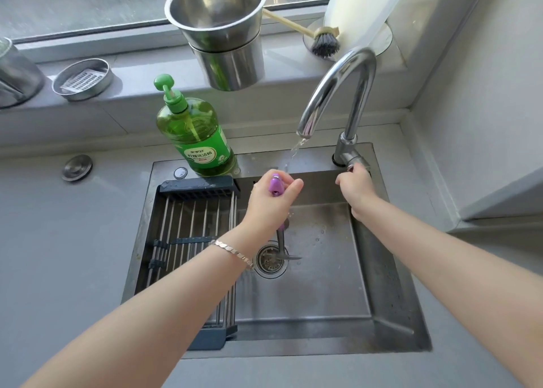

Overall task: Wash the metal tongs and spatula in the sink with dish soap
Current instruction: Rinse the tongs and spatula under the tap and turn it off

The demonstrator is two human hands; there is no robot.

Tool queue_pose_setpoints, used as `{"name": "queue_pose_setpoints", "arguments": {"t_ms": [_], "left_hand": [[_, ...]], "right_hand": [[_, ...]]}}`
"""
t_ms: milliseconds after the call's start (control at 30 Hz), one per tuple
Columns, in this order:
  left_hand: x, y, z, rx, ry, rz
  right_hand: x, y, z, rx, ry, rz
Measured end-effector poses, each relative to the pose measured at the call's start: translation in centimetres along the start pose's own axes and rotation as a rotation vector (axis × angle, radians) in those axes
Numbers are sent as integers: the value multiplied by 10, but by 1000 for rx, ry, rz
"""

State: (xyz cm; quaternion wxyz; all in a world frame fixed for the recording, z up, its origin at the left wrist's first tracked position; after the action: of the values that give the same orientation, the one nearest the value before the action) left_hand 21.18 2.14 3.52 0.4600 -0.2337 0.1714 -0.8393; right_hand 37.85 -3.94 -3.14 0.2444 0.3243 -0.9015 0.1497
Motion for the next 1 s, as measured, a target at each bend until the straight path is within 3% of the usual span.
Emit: {"name": "queue_pose_setpoints", "arguments": {"t_ms": [233, 300, 367, 433, 600, 733, 833, 900, 1000], "left_hand": [[4, -5, -10, 71, -62, 126], [9, -4, -12, 109, -78, 157], [16, -1, -11, 146, -92, 162], [24, 7, -8, 166, -98, 152], [49, 20, -9, 99, -106, 56], [62, 7, -9, -135, -5, -183], [75, -2, -16, -392, 127, -381], [83, -6, -32, -556, 122, -481], [89, -14, -47, -640, 96, -486]], "right_hand": [[24, 3, 0, -115, 129, -107], [48, 17, 22, -148, 375, -123], [92, 41, 41, -270, 720, -295], [117, 64, 46, -484, 873, -471], [130, 78, 40, -743, 775, -451], [129, 62, 60, -594, 759, -458], [130, 36, 71, -495, 771, -284], [129, 14, 79, -269, 681, -203], [122, -23, 91, 321, 483, -183]]}}
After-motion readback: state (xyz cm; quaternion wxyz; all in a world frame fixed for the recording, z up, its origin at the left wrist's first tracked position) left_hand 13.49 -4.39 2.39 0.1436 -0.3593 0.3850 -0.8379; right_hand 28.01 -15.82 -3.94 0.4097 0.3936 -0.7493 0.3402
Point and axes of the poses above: each hand's wrist, its own x-axis away from the middle knuckle, its own y-axis out of the palm, z = x × y, the point moved 5 cm from there along -x, towards the middle knuckle, and after that the axes turned 12 degrees about -x, right-handed, at the moved point
